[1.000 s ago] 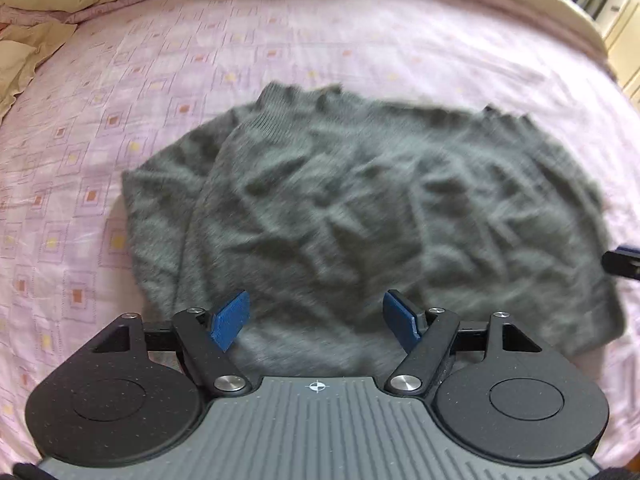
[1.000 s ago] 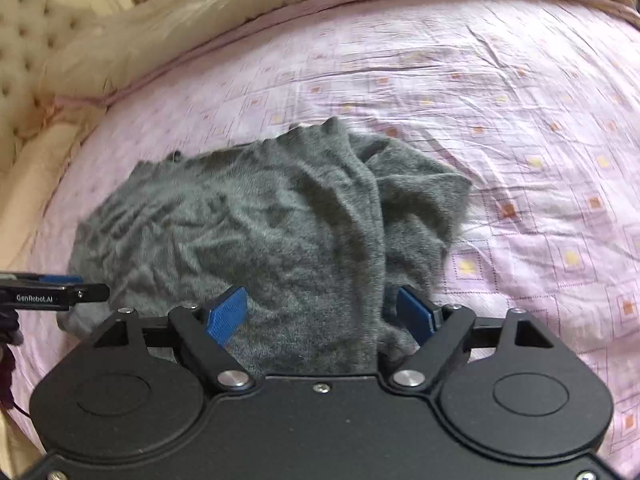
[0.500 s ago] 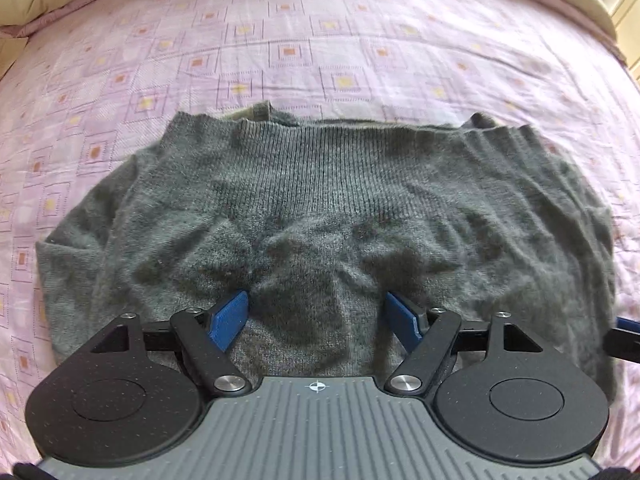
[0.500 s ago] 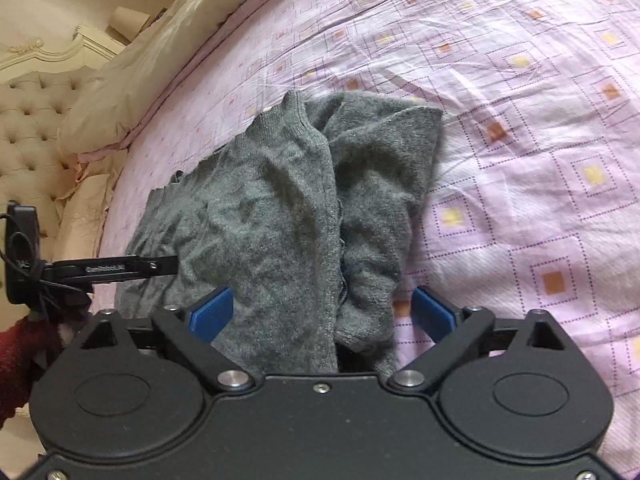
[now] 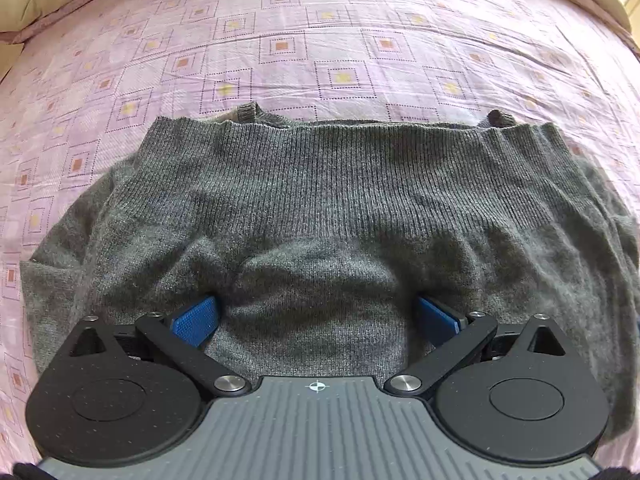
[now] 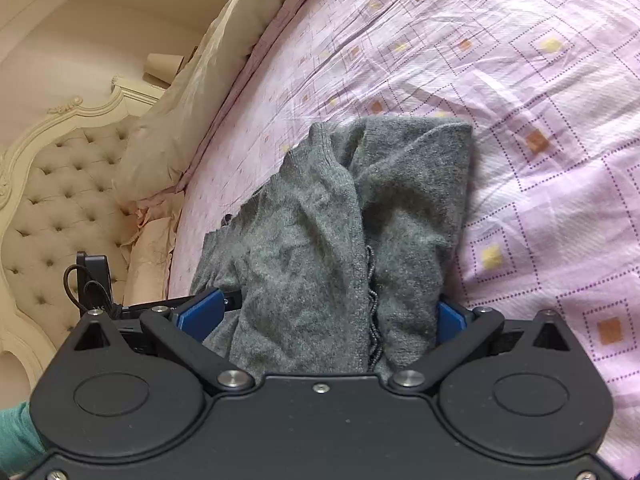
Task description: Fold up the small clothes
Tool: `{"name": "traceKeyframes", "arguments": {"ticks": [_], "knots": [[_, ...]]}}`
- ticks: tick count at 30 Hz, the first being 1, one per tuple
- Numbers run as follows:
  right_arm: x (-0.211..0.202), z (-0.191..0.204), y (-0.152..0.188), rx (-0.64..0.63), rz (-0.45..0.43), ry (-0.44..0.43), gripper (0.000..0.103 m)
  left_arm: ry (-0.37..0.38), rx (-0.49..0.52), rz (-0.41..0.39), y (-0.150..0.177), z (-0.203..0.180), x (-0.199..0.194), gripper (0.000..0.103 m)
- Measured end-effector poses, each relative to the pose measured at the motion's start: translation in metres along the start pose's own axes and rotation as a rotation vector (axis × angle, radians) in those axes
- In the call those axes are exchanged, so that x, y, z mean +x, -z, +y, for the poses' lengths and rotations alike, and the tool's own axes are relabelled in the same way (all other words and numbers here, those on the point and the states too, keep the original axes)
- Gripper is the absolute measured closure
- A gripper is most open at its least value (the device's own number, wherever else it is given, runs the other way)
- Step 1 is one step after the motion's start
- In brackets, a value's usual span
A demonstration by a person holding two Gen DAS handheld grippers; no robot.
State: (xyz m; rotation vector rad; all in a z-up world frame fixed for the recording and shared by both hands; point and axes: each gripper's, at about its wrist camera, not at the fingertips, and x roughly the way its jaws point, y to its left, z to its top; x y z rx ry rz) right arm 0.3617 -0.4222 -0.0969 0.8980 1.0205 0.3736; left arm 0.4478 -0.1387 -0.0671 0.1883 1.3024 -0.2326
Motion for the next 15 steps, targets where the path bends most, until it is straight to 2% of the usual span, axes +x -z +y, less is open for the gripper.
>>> {"name": "traceKeyframes", "arguments": {"ticks": [4, 7, 9, 14, 15], "knots": [[0.006, 0.003, -0.004, 0.010, 0.025, -0.013, 0.000, 0.004, -0.004, 0.019, -0.005, 0.001, 0.003, 0.000], [0.015, 0.010, -0.006, -0.001, 0.048, 0.009, 0.009, 0.004, -0.005, 0.012, -0.007, 0.000, 0.004, 0.000], [0.022, 0.013, -0.006, -0.004, 0.069, 0.049, 0.040, 0.001, -0.006, 0.001, -0.005, 0.001, 0.004, 0.000], [0.024, 0.020, -0.006, -0.002, 0.092, 0.189, 0.074, 0.007, -0.006, 0.000, -0.003, 0.001, 0.001, 0.000], [0.024, 0.025, -0.007, -0.007, 0.098, 0.209, 0.074, 0.010, -0.007, 0.002, -0.003, 0.001, 0.001, 0.000]]}}
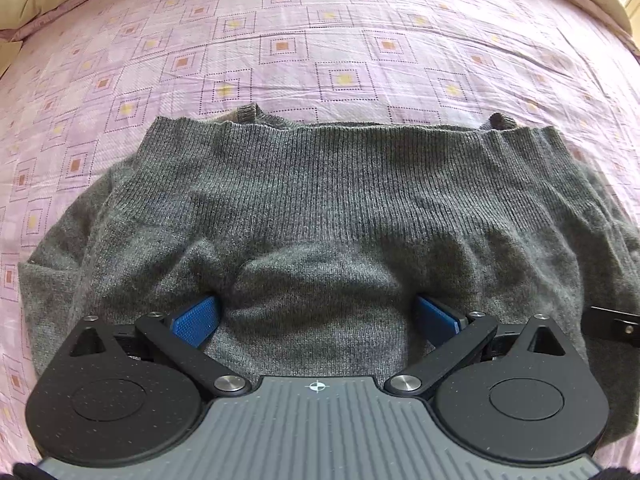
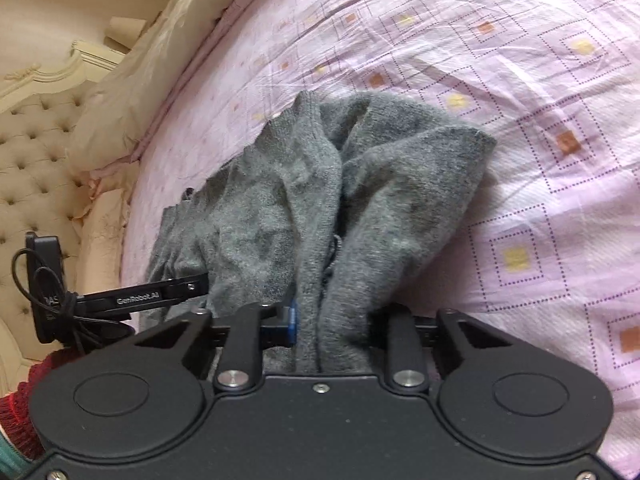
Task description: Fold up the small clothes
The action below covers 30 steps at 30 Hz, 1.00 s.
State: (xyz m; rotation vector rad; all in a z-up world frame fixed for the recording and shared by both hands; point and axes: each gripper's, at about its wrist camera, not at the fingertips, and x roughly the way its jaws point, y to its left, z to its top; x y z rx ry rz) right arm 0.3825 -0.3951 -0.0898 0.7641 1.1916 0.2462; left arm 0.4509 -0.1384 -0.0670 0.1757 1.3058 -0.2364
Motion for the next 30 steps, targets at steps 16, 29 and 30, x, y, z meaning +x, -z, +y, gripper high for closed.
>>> {"name": "traceKeyframes", "arguments": {"ticks": [16, 29, 30], "knots": [[-0.019, 0.072, -0.006, -0.093, -0.011, 0.157, 0.075, -0.014, -0.096, -0.085, 0.025, 0.032, -0.058, 0.021], [0.053, 0.250, 0.001, -0.375, 0.106, 0.073, 0.076, -0.062, -0.403, -0.045, 0.157, 0.160, -0.096, 0.021], [0.066, 0.260, 0.005, -0.388, 0.126, 0.077, 0.076, -0.061, -0.413, -0.038, 0.164, 0.163, -0.096, 0.021]]}}
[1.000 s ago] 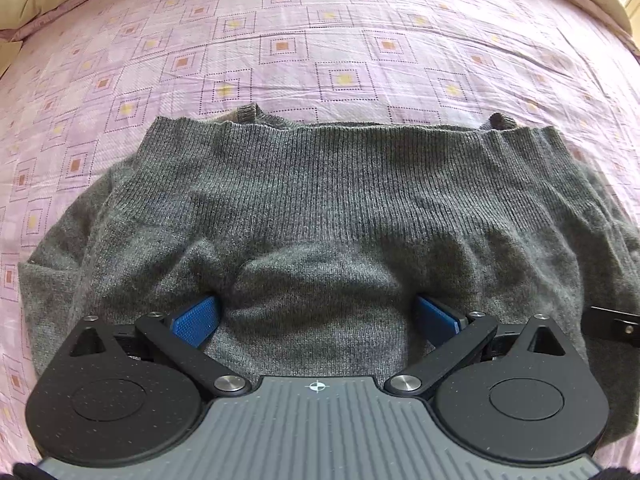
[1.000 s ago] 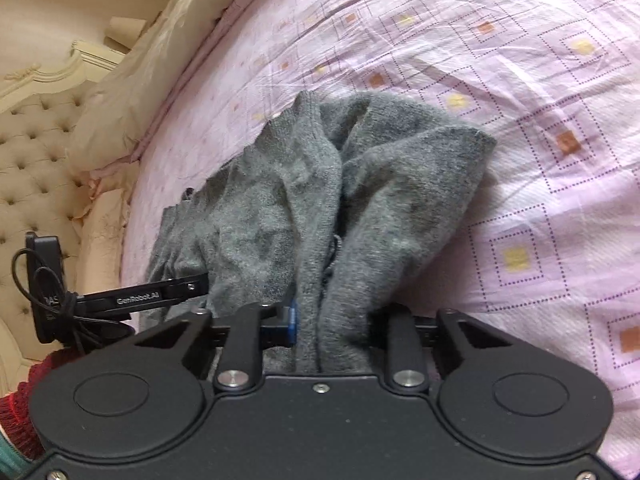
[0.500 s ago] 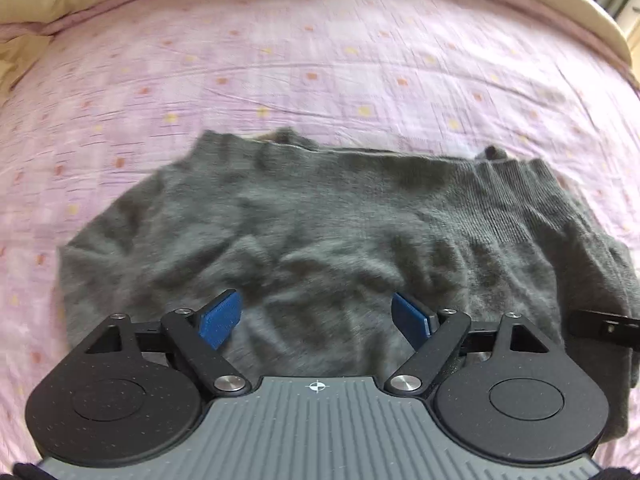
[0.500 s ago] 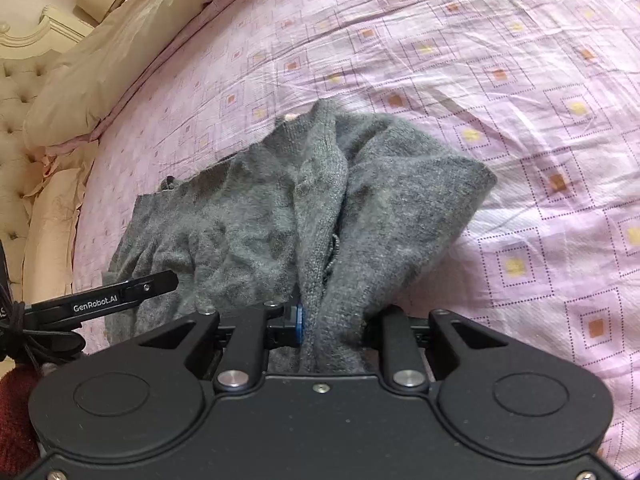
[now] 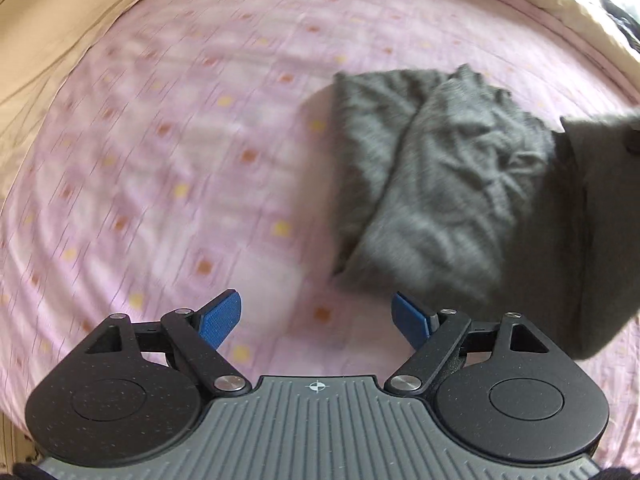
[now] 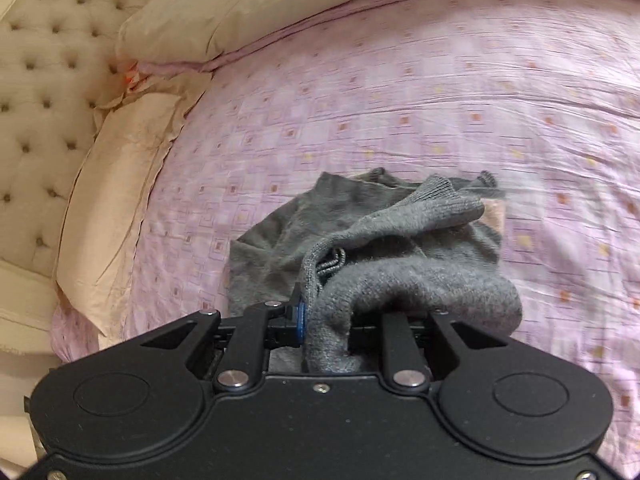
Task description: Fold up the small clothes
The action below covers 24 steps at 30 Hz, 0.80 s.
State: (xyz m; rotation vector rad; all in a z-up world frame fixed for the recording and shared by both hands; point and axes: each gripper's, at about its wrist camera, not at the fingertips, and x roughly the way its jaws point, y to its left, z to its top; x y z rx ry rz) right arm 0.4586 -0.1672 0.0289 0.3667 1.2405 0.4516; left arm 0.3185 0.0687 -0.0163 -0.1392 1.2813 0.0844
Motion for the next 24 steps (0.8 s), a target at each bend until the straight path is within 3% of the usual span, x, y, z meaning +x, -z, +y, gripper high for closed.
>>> {"name": "traceKeyframes", "arguments": {"ticks": [7, 10, 11, 13, 16, 20, 24], "knots": [[0.080, 0.062, 0.006, -0.097, 0.099, 0.061, 0.073, 0.009, -0.038, 0.026, 0.018, 0.018, 0.003, 0.021], [0.090, 0.071, 0.009, -0.117, 0.104, -0.003, 0.054, 0.013, -0.033, 0.027, 0.022, 0.016, 0.004, 0.021], [0.084, 0.071, 0.008, -0.108, 0.093, -0.062, 0.048, 0.018, -0.029, 0.026, 0.023, 0.015, 0.003, 0.021], [0.067, 0.069, 0.008, -0.113, 0.047, -0.154, 0.045, 0.022, -0.015, 0.017, 0.025, 0.012, 0.000, 0.021], [0.033, 0.054, 0.002, -0.112, -0.037, -0.192, 0.044, 0.027, 0.023, 0.000, 0.026, 0.006, -0.006, 0.021], [0.003, 0.020, -0.004, -0.119, -0.097, -0.095, 0.043, 0.043, 0.084, -0.039, 0.023, -0.007, -0.020, 0.021], [-0.002, 0.000, 0.000, -0.158, -0.091, -0.005, 0.043, 0.061, 0.150, -0.113, 0.013, -0.030, -0.031, 0.021]]}}
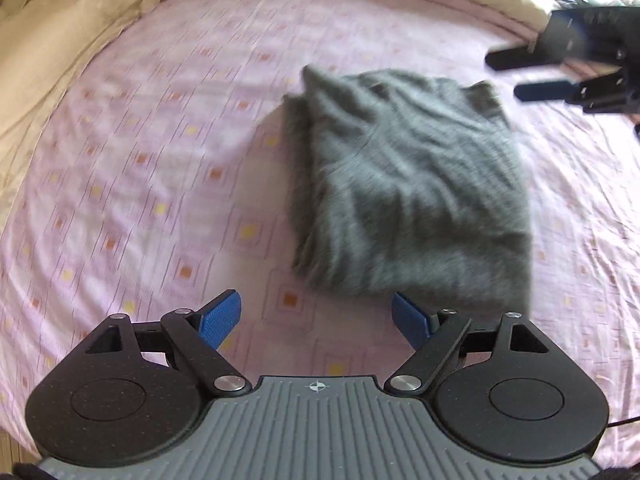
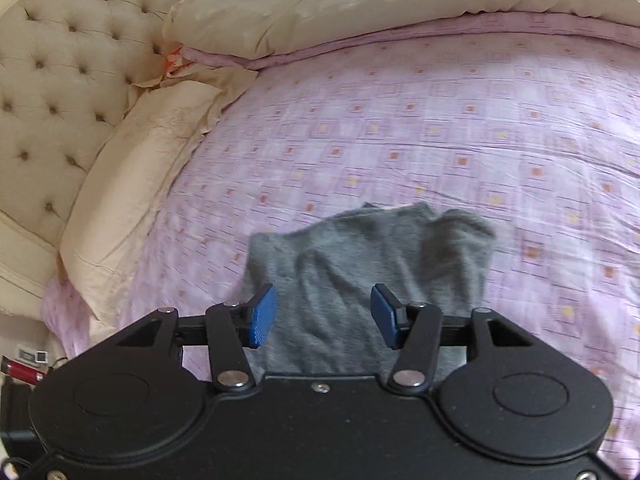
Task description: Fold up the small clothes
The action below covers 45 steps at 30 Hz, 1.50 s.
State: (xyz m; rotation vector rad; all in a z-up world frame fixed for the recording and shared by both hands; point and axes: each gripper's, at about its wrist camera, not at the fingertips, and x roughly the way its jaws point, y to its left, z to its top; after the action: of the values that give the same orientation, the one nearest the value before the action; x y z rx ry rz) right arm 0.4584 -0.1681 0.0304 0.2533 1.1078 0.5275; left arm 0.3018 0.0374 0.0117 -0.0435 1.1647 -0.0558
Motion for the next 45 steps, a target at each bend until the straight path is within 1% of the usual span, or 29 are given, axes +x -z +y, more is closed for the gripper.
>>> {"name": "traceKeyframes", "arguments": {"ticks": [4, 6, 7, 8, 9, 11, 12, 13, 14, 15, 18, 21, 23, 24, 26, 27, 28, 29, 30, 32, 34, 36, 39, 41, 43, 45], "knots": [[0.010, 0.000, 0.010, -0.048, 0.014, 0.027, 0.043, 0.028, 0.062, -0.075, -0.017, -0.025, 0.006, 0.021], [0.017, 0.000, 0.014, -0.063, 0.029, 0.027, 0.043, 0.012, 0.094, -0.125, -0.024, -0.033, 0.014, 0.021], [0.021, 0.001, 0.015, -0.069, 0.035, 0.030, 0.043, -0.005, 0.102, -0.133, -0.027, -0.034, 0.021, 0.021], [0.023, -0.001, 0.017, -0.079, 0.044, 0.030, 0.043, -0.033, 0.096, -0.126, -0.030, -0.032, 0.032, 0.021], [0.027, -0.002, 0.017, -0.085, 0.048, 0.024, 0.043, -0.055, 0.074, -0.103, -0.034, -0.027, 0.044, 0.021], [0.033, -0.001, 0.016, -0.096, 0.053, 0.018, 0.043, -0.053, -0.005, -0.029, -0.040, -0.012, 0.068, 0.019], [0.035, -0.001, 0.015, -0.101, 0.054, 0.016, 0.043, -0.014, -0.073, 0.015, -0.042, 0.002, 0.080, 0.017], [0.036, -0.001, 0.015, -0.105, 0.054, 0.009, 0.043, 0.033, -0.144, 0.035, -0.042, 0.014, 0.087, 0.009], [0.038, -0.002, 0.014, -0.107, 0.050, 0.001, 0.043, 0.064, -0.193, 0.033, -0.042, 0.022, 0.090, 0.008], [0.040, -0.003, 0.013, -0.110, 0.048, -0.003, 0.043, 0.073, -0.208, 0.022, -0.043, 0.027, 0.088, 0.007], [0.057, -0.015, 0.001, -0.108, 0.053, 0.024, 0.044, 0.061, -0.163, 0.019, -0.043, 0.024, 0.087, 0.006], [0.082, -0.037, -0.023, -0.089, 0.072, 0.128, 0.044, 0.062, -0.154, 0.005, -0.040, 0.023, 0.087, 0.005], [0.092, -0.052, -0.039, -0.065, 0.072, 0.168, 0.045, 0.063, -0.148, 0.010, -0.040, 0.023, 0.087, 0.005], [0.092, -0.056, -0.045, -0.058, 0.059, 0.182, 0.045, 0.062, -0.144, 0.018, -0.042, 0.024, 0.086, 0.005], [0.082, -0.060, -0.052, -0.041, 0.019, 0.189, 0.045, 0.051, -0.130, 0.034, -0.045, 0.022, 0.081, 0.008], [0.075, -0.061, -0.053, -0.034, 0.001, 0.180, 0.044, 0.042, -0.115, 0.030, -0.047, 0.021, 0.074, 0.015], [0.064, -0.062, -0.051, -0.029, -0.024, 0.162, 0.044, 0.037, -0.093, 0.016, -0.049, 0.018, 0.066, 0.018], [0.055, -0.062, -0.048, -0.030, -0.043, 0.150, 0.043, 0.029, -0.064, -0.010, -0.052, 0.014, 0.056, 0.017], [0.046, -0.061, -0.042, -0.031, -0.059, 0.145, 0.039, 0.024, -0.038, -0.037, -0.054, 0.011, 0.048, 0.017], [0.032, -0.060, -0.028, -0.033, -0.078, 0.134, 0.035, 0.014, 0.015, -0.088, -0.063, 0.002, 0.038, 0.017], [0.025, -0.058, -0.014, -0.044, -0.072, 0.136, 0.035, 0.003, 0.048, -0.111, -0.074, -0.005, 0.043, 0.016], [0.022, -0.056, -0.001, -0.051, -0.056, 0.137, 0.035, -0.019, 0.060, -0.105, -0.084, -0.009, 0.058, 0.016], [0.023, -0.059, 0.019, -0.043, -0.020, 0.128, 0.035, -0.037, 0.040, -0.069, -0.098, -0.005, 0.085, 0.016], [0.028, -0.061, 0.026, -0.037, 0.007, 0.130, 0.035, -0.023, -0.001, -0.053, -0.103, 0.005, 0.098, 0.014], [0.036, -0.067, 0.028, -0.021, 0.023, 0.132, 0.034, 0.004, -0.051, -0.036, -0.108, 0.016, 0.106, 0.009], [0.045, -0.074, 0.022, 0.001, 0.024, 0.144, 0.030, 0.022, -0.093, -0.015, -0.114, 0.026, 0.116, 0.004]]}}
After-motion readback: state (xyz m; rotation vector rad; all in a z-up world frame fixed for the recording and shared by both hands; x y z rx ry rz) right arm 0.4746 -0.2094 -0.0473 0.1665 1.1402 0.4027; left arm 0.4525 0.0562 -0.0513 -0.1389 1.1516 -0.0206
